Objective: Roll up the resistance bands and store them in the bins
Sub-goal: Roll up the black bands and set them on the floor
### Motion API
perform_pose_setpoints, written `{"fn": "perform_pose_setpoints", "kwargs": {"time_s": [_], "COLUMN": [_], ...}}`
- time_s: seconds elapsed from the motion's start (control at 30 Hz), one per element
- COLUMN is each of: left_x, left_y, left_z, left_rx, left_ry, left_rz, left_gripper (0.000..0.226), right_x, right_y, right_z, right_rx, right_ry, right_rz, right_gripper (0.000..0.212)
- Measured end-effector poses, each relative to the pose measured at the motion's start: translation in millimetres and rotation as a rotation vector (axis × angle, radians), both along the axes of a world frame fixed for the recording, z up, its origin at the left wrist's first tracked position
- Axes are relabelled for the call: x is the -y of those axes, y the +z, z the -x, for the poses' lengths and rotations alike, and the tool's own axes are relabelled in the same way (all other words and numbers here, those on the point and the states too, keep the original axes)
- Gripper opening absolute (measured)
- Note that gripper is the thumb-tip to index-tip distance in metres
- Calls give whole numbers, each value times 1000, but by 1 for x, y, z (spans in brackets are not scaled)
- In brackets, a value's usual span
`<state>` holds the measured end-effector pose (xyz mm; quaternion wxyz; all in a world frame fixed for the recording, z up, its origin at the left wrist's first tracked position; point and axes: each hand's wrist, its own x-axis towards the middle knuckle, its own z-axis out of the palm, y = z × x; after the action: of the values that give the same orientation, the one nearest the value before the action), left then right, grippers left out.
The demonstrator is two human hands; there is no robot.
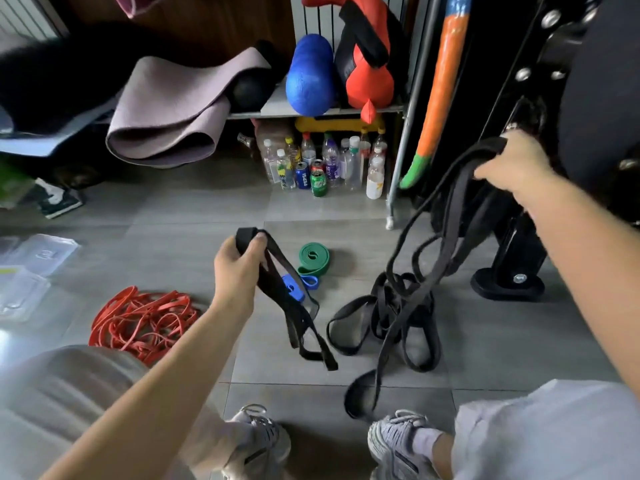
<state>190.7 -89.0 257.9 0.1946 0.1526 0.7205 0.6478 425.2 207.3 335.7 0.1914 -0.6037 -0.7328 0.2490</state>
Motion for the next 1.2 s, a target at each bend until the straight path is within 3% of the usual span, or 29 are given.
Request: {"fn": "perform_pose_setpoints", "kwargs": {"time_s": [0.1,0.17,0.3,0.37,0.43,0.53,0.63,0.73,0.77,0.83,0.9,1.0,1.03,1.07,1.2], "left_x": [-4,-6,-8,-7,-4,2,12,24,27,30,31,28,25,19,2], "left_y": [52,74,95,96,94,88,71,52,50,50,53,48,42,35,-2], "left_z": [9,13,10,9,11,10,-9,-25,-23,-11,0,2,-1,-4,-8], "left_rx": [-86,-130,-229,-239,-240,-254,-226,-66,-95,-363,-570,-453,-389,-341,-211], "left_ry": [-209,-392,-599,-641,-634,-666,-799,-905,-935,-906,-778,-827,-865,-879,-719], "left_rz": [-63,-18,122,125,112,130,201,356,492,838,934,702,622,560,450], "left_gripper": [19,18,14,7,4,2,11,10,17,36,33,76,81,76,24], "right_x": [14,26,47,63,93,150,187,202,203,200,201,201,200,198,190], "right_y": [-44,-64,-76,-65,-48,-35,-43,-36,-34,-34,-31,-16,-9,-1,30], "right_z": [-8,-10,5,25,47,77,107,127,129,126,118,110,108,106,96], "right_rx": [143,241,458,467,313,-150,-458,-686,-715,-587,-405,-309,-310,-331,-545], "right_ry": [65,106,333,498,613,616,508,260,249,346,496,713,773,818,817], "right_rz": [230,248,203,146,159,724,1002,1137,1139,1011,856,713,657,615,527], "right_gripper": [69,82,80,67,43,68,75,33,19,16,14,21,25,26,10]}}
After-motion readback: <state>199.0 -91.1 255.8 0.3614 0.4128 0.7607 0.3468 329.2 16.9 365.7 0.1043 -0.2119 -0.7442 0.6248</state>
